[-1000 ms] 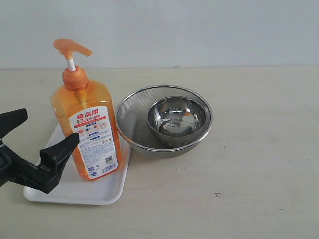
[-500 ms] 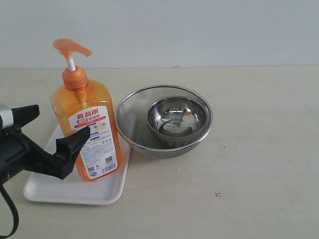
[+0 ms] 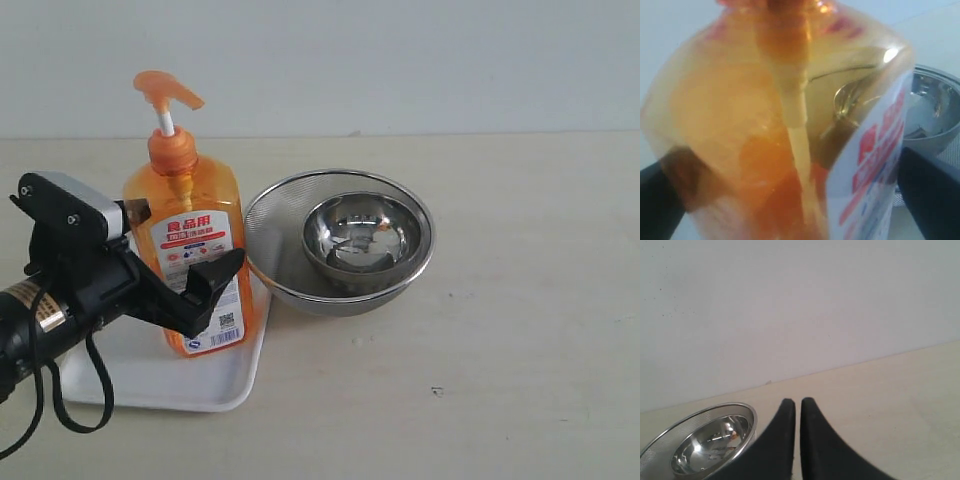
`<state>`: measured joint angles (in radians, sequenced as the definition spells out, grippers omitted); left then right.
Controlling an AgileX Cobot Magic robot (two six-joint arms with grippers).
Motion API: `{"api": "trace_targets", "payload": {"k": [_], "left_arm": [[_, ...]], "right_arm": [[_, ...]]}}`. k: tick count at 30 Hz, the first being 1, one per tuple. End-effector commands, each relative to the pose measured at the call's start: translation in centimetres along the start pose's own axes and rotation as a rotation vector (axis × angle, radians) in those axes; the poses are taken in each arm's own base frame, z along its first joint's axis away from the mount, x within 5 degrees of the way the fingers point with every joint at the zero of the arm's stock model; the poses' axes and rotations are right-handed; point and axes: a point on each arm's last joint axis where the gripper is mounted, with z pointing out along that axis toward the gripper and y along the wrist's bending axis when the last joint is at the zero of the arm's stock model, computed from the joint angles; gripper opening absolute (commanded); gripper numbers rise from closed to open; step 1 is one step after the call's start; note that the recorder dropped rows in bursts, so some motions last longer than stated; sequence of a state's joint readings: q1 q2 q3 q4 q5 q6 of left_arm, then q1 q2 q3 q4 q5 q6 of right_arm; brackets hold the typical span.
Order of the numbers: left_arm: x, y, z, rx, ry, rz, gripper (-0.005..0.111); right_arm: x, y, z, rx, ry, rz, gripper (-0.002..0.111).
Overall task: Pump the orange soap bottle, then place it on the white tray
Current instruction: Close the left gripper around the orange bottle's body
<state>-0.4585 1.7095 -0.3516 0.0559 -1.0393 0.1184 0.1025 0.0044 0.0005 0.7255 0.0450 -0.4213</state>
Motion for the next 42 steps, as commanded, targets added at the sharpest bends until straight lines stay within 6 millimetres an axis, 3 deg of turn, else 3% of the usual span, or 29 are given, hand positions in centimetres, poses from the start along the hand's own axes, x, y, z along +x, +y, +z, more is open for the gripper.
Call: {"api": "trace_targets", "payload": {"k": [1, 14, 16, 25, 31, 36, 42], "left_arm": [[-0.2, 0.0, 0.5, 0.0, -0.016, 0.015, 0.109], [-0.2, -0.1, 0.6, 0.016, -0.017, 0.032, 0.104], [-0.2, 0.0, 0.6, 0.004, -0.015, 0.025, 0.095], [-0.2, 0.3, 0.5, -0.029, -0.011, 0.005, 0.032], [0.1, 0.5, 0.5, -0.052, 0.017, -0.011, 0.008], [0.2, 1.5, 0.4, -0.162, 0.023, -0.096, 0.005], [0.0, 1.6, 0.4, -0.172, -0.002, -0.097, 0.005]], "right_arm": [[-0.1, 0.0, 0.0, 0.003, -0.008, -0.008, 0.0], [-0.1, 0.0, 0.0, 0.003, -0.008, -0.008, 0.0], [-0.1, 0.0, 0.0, 0.003, -0.008, -0.008, 0.0], [-0.1, 0.0, 0.0, 0.003, -0.008, -0.008, 0.0], [-0.1, 0.0, 0.0, 0.003, -0.008, -0.008, 0.0], [-0.1, 0.0, 0.0, 0.003, -0.008, -0.008, 0.0], [-0.1, 0.0, 0.0, 0.003, -0.008, -0.008, 0.0]]}}
